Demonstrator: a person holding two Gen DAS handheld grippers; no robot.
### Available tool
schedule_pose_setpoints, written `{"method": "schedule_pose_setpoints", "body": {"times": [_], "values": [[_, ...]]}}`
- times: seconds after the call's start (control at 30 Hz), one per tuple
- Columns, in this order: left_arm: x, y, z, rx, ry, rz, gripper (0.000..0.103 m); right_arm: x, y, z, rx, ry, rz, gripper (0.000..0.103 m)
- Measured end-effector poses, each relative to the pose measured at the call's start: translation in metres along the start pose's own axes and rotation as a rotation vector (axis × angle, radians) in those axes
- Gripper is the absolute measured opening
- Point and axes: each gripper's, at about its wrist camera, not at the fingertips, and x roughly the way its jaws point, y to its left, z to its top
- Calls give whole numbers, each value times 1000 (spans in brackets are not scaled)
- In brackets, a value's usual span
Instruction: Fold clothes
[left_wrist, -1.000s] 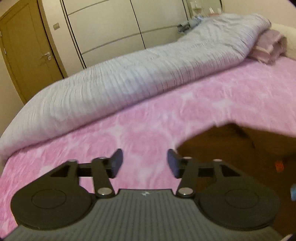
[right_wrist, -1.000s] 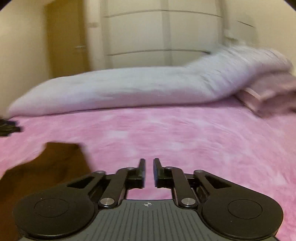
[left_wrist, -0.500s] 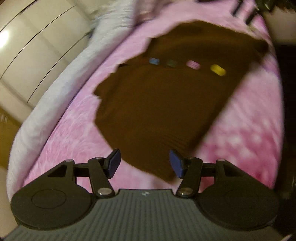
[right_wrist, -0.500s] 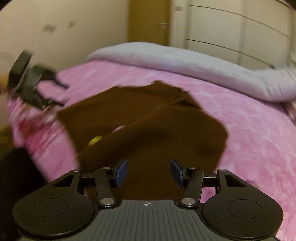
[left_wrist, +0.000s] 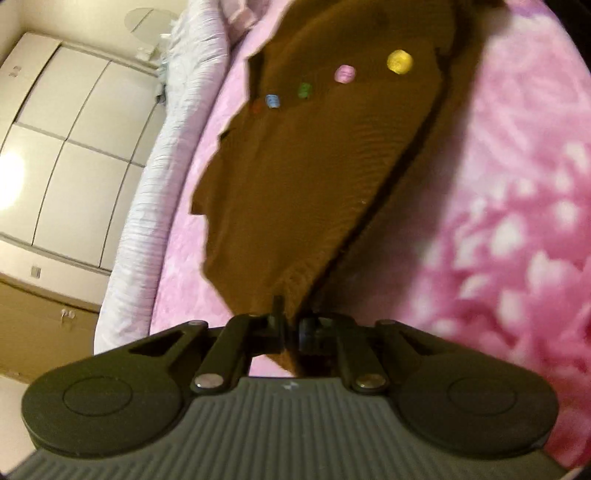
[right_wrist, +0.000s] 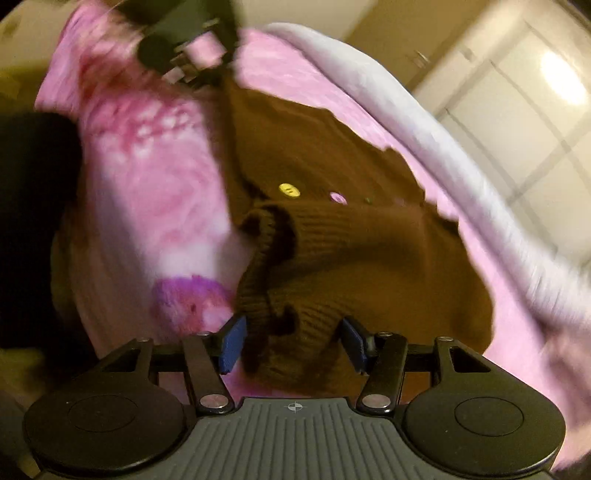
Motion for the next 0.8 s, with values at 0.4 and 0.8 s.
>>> {"method": "schedule_pose_setpoints", "body": {"times": [0.4, 0.8], "values": [[-124, -38, 10, 1, -29, -118, 5, -83, -57, -58, 69, 98, -50, 7], [-140, -18, -19, -252, -4, -265, 15, -109, -109, -56, 493, 18, 128, 19]]}}
